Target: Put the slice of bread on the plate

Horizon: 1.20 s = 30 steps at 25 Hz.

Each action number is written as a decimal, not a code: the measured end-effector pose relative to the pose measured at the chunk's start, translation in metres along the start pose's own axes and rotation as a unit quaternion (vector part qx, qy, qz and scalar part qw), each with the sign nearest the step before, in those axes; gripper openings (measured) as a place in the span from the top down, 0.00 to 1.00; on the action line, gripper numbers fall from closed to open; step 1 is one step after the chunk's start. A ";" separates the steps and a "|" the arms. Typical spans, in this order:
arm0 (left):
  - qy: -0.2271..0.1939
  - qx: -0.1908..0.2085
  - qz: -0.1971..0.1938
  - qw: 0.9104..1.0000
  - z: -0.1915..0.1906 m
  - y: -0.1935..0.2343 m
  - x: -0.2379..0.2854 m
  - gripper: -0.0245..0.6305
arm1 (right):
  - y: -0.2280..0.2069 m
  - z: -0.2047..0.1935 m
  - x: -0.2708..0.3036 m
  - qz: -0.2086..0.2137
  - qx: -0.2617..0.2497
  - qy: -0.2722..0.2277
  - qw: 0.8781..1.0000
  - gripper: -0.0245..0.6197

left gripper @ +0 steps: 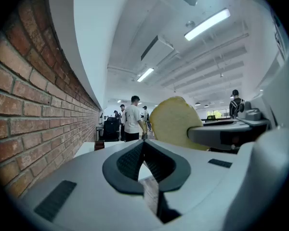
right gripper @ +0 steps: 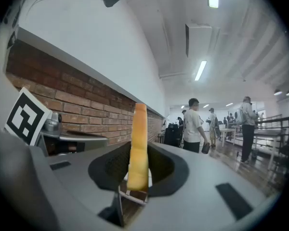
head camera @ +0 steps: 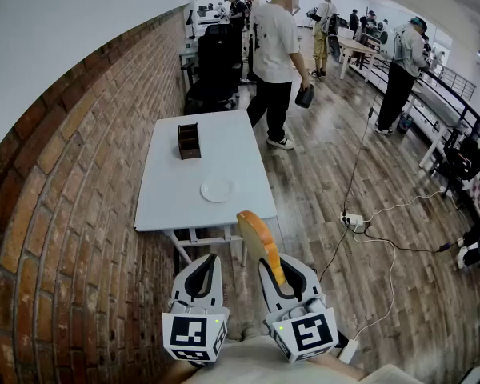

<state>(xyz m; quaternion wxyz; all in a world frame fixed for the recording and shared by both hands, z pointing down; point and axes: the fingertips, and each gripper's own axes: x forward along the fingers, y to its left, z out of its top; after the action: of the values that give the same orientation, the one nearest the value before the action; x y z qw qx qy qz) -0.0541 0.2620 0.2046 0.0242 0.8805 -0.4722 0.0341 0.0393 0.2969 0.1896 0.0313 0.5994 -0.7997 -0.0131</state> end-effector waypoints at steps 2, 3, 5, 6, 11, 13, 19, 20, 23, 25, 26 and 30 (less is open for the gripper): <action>-0.001 0.002 0.001 1.000 0.001 0.002 0.001 0.95 | 0.000 0.001 0.003 0.002 -0.001 -0.002 1.000 0.82; -0.002 0.002 0.001 1.000 0.002 0.003 0.002 0.95 | 0.000 0.002 0.005 0.002 -0.001 -0.002 1.000 0.82; -0.002 0.003 0.003 1.000 0.002 0.003 0.002 0.95 | 0.001 0.002 0.005 0.004 -0.001 -0.003 1.000 0.82; -0.002 0.003 0.004 1.000 0.002 0.003 0.002 0.95 | 0.000 0.001 0.005 0.004 -0.001 -0.003 1.000 0.82; 0.002 0.002 0.007 1.000 0.000 0.001 0.002 0.95 | -0.004 0.000 0.005 0.004 0.005 0.003 1.000 0.82; 0.002 0.002 0.009 1.000 0.000 -0.001 0.003 0.95 | -0.007 0.000 0.005 0.009 0.013 -0.003 1.000 0.82; 0.000 0.006 0.025 1.000 0.002 -0.002 0.007 0.95 | -0.023 0.002 0.002 0.011 0.016 -0.015 1.000 0.82; 0.000 0.007 0.030 1.000 0.002 -0.002 0.007 0.95 | -0.026 0.002 0.002 0.011 0.017 -0.015 1.000 0.82; 0.003 0.007 0.046 0.999 0.000 0.003 0.006 0.95 | -0.033 -0.002 0.002 0.014 0.019 -0.013 1.000 0.82; 0.006 0.006 0.057 0.998 -0.003 0.008 0.007 0.95 | -0.035 -0.005 0.005 0.017 0.021 -0.011 1.000 0.82; 0.007 0.005 0.062 0.998 -0.004 0.009 0.007 0.95 | -0.036 -0.007 0.007 0.019 0.022 -0.010 1.000 0.82; 0.013 0.003 0.073 0.997 -0.008 0.011 0.007 0.95 | -0.039 -0.010 0.010 0.027 0.025 -0.008 0.999 0.82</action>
<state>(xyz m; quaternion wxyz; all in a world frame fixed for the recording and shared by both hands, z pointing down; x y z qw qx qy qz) -0.0600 0.2507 0.2135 0.0251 0.8434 -0.5345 0.0490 0.0744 0.2762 0.1975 0.0104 0.5785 -0.8156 0.0029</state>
